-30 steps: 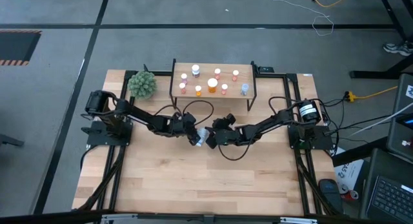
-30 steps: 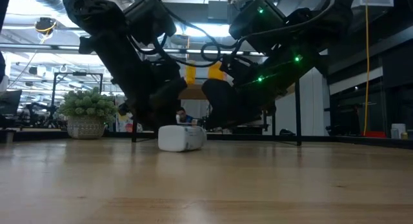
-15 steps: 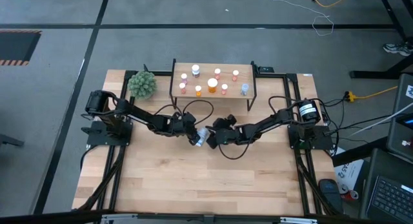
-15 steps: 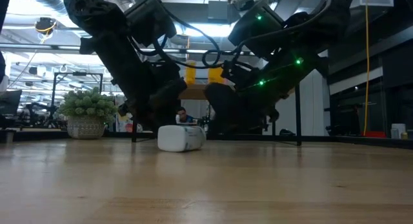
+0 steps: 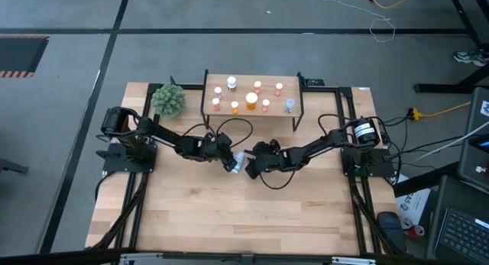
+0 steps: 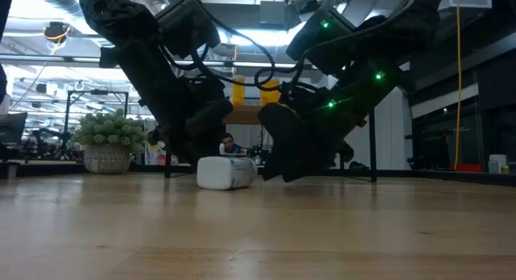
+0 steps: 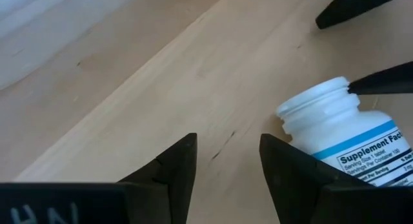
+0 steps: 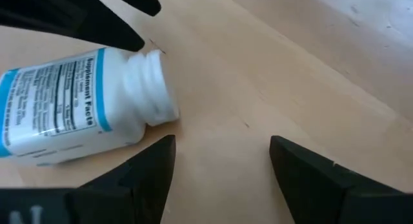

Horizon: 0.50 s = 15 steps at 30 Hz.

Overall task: Pick and place medicine bottles onto shelf by color
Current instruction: Put the white medicine bottle on the shelf

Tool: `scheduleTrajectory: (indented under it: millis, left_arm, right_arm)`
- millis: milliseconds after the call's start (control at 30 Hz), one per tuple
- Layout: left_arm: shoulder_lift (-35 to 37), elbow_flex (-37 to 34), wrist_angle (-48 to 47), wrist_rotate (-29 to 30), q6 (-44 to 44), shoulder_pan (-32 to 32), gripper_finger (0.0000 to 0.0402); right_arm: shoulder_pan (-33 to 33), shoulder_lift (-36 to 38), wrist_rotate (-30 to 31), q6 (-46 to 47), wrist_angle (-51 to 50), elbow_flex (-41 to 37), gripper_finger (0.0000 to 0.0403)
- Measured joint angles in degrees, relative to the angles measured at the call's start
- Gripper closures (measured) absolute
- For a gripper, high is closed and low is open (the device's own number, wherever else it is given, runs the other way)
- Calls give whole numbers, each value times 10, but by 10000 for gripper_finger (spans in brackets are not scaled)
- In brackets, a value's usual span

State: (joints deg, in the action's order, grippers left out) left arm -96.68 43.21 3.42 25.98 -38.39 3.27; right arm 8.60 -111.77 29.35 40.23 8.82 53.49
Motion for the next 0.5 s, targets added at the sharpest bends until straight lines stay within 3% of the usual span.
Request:
scheduleTrajectory:
  millis: [500]
  left_arm:
    - [0,-1,51,-15,22,2,237]
  right_arm:
    - [-6,-3,3,-20,36,0,148]
